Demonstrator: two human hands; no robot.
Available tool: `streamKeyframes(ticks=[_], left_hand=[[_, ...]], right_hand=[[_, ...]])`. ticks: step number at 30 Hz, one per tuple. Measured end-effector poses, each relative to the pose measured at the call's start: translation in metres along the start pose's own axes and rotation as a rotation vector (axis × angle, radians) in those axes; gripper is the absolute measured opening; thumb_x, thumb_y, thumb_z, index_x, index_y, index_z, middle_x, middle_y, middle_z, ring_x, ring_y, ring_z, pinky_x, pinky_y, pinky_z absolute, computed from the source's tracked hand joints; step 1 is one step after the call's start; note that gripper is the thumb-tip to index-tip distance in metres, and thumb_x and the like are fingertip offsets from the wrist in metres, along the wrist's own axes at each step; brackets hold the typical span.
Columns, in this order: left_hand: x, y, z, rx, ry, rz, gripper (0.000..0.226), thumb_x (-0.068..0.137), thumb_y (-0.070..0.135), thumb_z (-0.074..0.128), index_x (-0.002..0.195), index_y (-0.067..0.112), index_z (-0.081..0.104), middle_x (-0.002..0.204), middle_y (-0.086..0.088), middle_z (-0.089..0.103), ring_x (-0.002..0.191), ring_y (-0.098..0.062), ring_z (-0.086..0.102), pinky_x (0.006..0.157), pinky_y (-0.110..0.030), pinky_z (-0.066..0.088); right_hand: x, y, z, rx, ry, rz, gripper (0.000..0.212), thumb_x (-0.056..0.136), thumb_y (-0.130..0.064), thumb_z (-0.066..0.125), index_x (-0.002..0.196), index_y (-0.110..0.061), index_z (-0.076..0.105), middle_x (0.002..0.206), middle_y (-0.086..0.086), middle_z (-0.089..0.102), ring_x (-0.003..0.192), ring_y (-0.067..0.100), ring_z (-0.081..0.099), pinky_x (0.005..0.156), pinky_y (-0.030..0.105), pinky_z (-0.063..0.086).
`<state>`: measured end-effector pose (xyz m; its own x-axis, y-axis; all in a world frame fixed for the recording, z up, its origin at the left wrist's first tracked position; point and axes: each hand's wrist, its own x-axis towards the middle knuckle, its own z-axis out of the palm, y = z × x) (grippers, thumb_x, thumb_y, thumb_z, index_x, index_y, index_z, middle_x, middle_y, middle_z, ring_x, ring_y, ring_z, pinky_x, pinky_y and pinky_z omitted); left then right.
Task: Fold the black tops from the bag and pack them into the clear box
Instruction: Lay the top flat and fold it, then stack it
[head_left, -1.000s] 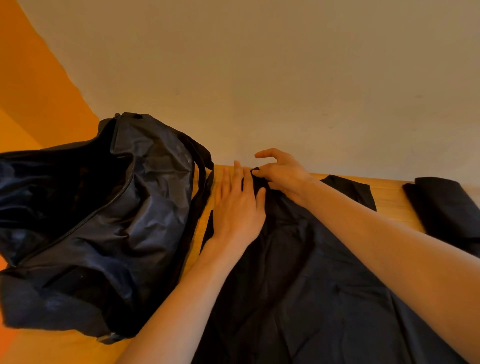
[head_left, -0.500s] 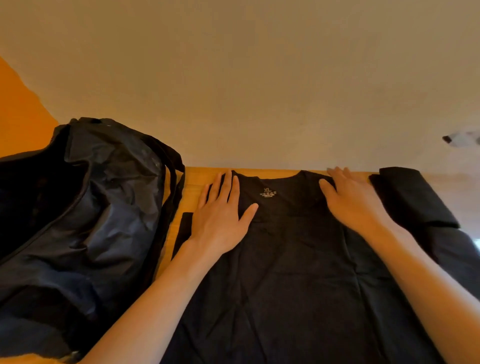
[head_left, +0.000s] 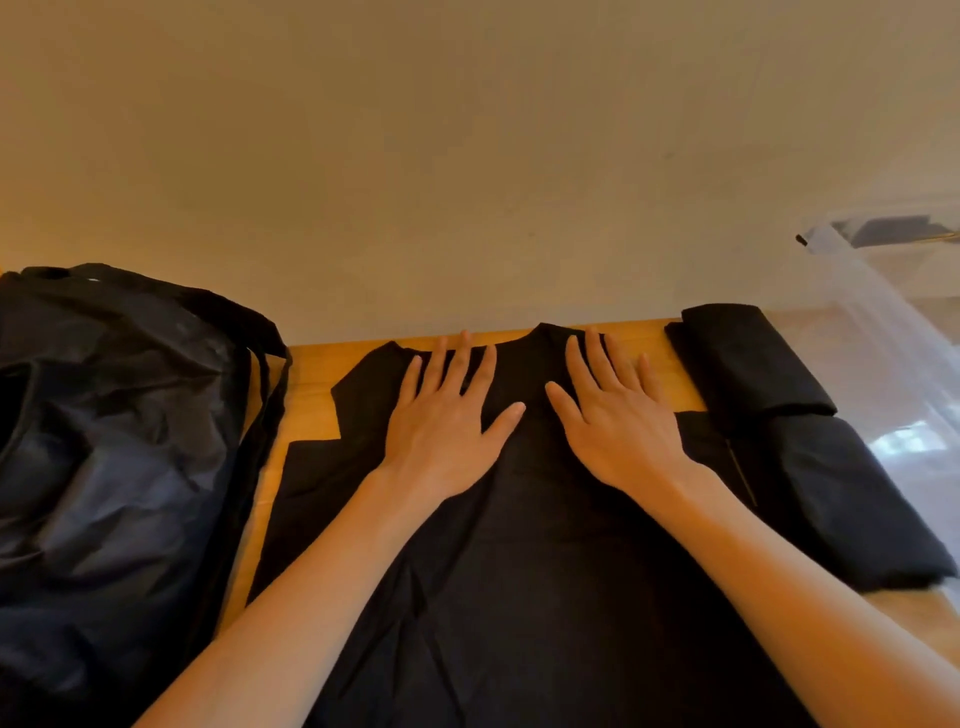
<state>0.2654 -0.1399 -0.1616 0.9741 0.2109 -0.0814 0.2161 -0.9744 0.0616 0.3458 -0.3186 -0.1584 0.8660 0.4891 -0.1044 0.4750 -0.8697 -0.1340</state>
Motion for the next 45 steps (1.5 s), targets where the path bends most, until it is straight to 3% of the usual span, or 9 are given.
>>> streamKeyframes(ticks=[7, 13, 19, 23, 26, 32, 35, 40, 45], left_hand=[[-0.024, -0.012, -0.015, -0.124, 0.184, -0.095, 0.078, 0.098, 0.067, 0.005, 0.163, 0.024, -0.002, 0.170, -0.003, -0.016, 0.156, -0.020, -0.019, 0.128, -0.042, -0.005], [-0.104, -0.020, -0.001, -0.024, -0.005, -0.188, 0.082, 0.091, 0.075, -0.004, 0.160, 0.032, -0.016, 0.167, 0.002, -0.026, 0.153, -0.018, -0.028, 0.128, -0.043, -0.006], [-0.105, -0.038, 0.001, 0.008, 0.008, -0.257, 0.091, 0.087, 0.079, -0.010, 0.161, 0.027, -0.015, 0.169, -0.003, -0.023, 0.154, -0.021, -0.024, 0.128, -0.043, -0.006], [-0.142, -0.006, -0.003, -0.026, 0.104, -0.198, 0.085, 0.093, 0.075, -0.002, 0.162, 0.025, -0.011, 0.168, -0.004, -0.022, 0.155, -0.023, -0.022, 0.128, -0.045, -0.003], [-0.178, 0.020, 0.010, -0.015, 0.074, -0.178, 0.082, 0.095, 0.077, 0.005, 0.163, 0.032, -0.004, 0.170, -0.004, -0.015, 0.156, -0.026, -0.017, 0.126, -0.050, -0.003], [-0.198, -0.003, 0.021, 0.053, 0.085, -0.241, 0.083, 0.092, 0.078, 0.000, 0.162, 0.035, -0.004, 0.171, 0.000, -0.008, 0.157, -0.021, -0.010, 0.127, -0.046, -0.002], [-0.210, -0.006, 0.021, 0.006, 0.087, -0.284, 0.087, 0.090, 0.079, 0.000, 0.163, 0.033, 0.004, 0.171, -0.002, -0.004, 0.158, -0.023, -0.006, 0.127, -0.047, 0.002], [-0.234, 0.000, 0.021, 0.018, 0.058, -0.323, 0.088, 0.086, 0.078, -0.009, 0.162, 0.035, -0.007, 0.171, -0.003, -0.013, 0.157, -0.025, -0.012, 0.127, -0.046, -0.002], [-0.259, 0.002, 0.021, 0.002, 0.037, -0.353, 0.092, 0.082, 0.079, -0.012, 0.162, 0.034, -0.006, 0.171, -0.008, -0.011, 0.157, -0.029, -0.011, 0.128, -0.047, 0.002]], right_hand=[[-0.012, -0.001, -0.006, 0.027, 0.093, -0.028, 0.071, 0.099, -0.068, -0.005, 0.160, -0.033, -0.014, 0.168, 0.004, -0.019, 0.153, 0.020, -0.025, 0.125, 0.043, -0.016], [-0.056, -0.010, 0.000, -0.049, 0.003, -0.028, 0.077, 0.090, -0.072, -0.013, 0.158, -0.035, -0.018, 0.168, 0.005, -0.019, 0.152, 0.023, -0.027, 0.125, 0.045, -0.017], [-0.053, 0.009, -0.005, -0.023, -0.009, -0.019, 0.076, 0.095, -0.072, -0.006, 0.160, -0.035, -0.016, 0.169, 0.006, -0.021, 0.153, 0.023, -0.026, 0.126, 0.046, -0.013], [-0.103, 0.023, -0.011, -0.039, 0.070, -0.055, 0.075, 0.094, -0.073, -0.011, 0.158, -0.035, -0.018, 0.167, 0.005, -0.022, 0.153, 0.024, -0.024, 0.126, 0.046, -0.012], [-0.157, 0.029, 0.005, -0.062, 0.005, -0.070, 0.075, 0.090, -0.073, -0.014, 0.156, -0.039, -0.022, 0.166, 0.002, -0.025, 0.152, 0.021, -0.029, 0.125, 0.044, -0.014], [-0.177, 0.062, 0.011, -0.074, 0.006, -0.082, 0.077, 0.084, -0.075, -0.021, 0.154, -0.043, -0.026, 0.165, -0.001, -0.029, 0.149, 0.015, -0.032, 0.121, 0.034, -0.016], [-0.179, 0.055, 0.013, -0.094, 0.022, -0.067, 0.081, 0.083, -0.075, -0.021, 0.156, -0.038, -0.023, 0.167, 0.004, -0.024, 0.151, 0.019, -0.028, 0.121, 0.037, -0.015], [-0.201, 0.032, 0.022, -0.060, 0.018, -0.101, 0.077, 0.088, -0.076, -0.013, 0.157, -0.041, -0.020, 0.165, 0.001, -0.024, 0.152, 0.019, -0.025, 0.124, 0.041, -0.012], [-0.223, 0.044, 0.020, -0.082, 0.008, -0.042, 0.084, 0.080, -0.078, -0.026, 0.155, -0.040, -0.024, 0.168, 0.002, -0.021, 0.153, 0.020, -0.024, 0.124, 0.042, -0.011]])
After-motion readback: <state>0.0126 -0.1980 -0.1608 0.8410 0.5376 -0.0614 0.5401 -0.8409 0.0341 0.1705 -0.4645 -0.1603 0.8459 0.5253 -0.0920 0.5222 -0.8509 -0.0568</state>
